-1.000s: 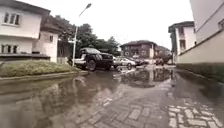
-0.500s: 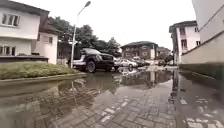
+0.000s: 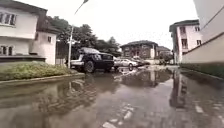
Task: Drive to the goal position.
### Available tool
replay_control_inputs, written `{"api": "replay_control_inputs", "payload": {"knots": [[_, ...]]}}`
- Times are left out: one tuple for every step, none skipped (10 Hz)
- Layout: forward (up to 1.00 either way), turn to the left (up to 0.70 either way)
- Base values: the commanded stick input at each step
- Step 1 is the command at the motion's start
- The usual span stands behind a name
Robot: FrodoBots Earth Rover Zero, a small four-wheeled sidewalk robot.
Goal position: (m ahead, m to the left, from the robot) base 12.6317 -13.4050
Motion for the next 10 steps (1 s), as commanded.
{"api": "replay_control_inputs", "payload": {"knots": [[0.7,-0.35],[0.7,-0.35],[0.7,0.0],[0.7,0.0],[0.7,0.0],[0.7,0.0],[0.7,0.0],[0.7,0.0],[0.7,0.0],[0.7,0.0]]}}
